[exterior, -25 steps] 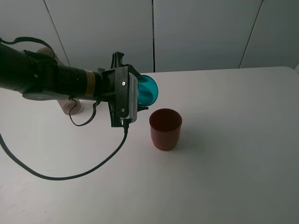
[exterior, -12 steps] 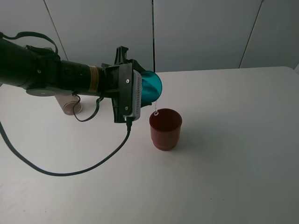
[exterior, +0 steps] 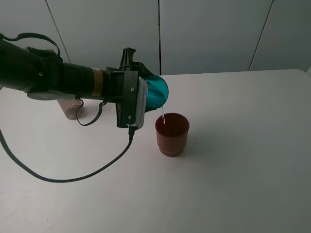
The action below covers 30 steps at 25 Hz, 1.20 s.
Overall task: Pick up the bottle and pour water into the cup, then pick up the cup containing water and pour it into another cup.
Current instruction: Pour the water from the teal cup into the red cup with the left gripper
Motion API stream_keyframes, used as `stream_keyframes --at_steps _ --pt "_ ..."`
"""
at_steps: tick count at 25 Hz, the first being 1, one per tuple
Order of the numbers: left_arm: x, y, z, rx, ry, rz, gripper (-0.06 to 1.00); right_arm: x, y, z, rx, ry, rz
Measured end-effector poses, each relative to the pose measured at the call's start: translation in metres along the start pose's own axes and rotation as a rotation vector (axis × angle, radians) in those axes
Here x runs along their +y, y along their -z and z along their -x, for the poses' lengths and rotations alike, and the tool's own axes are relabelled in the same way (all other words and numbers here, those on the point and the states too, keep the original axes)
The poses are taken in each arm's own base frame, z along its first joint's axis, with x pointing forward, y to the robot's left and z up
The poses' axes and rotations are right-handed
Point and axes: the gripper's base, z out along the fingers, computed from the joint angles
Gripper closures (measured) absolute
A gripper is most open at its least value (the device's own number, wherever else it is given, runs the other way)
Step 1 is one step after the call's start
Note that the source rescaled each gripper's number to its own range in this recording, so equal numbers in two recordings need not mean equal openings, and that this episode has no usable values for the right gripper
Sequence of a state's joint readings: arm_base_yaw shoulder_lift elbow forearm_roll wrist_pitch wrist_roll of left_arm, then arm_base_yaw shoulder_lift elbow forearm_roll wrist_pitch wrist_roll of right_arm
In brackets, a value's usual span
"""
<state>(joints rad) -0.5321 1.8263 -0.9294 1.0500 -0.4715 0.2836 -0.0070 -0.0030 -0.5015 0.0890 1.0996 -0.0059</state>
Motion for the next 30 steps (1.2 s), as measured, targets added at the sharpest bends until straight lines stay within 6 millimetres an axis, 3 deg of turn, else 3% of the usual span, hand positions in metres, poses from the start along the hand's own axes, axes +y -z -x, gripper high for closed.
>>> stream_keyframes --at_steps 30 --pt "0.0009 -0.0011 0.0024 0.004 -0.173 0.019 0.94 0.0 0.0 0.0 0.0 -0.006 0.0"
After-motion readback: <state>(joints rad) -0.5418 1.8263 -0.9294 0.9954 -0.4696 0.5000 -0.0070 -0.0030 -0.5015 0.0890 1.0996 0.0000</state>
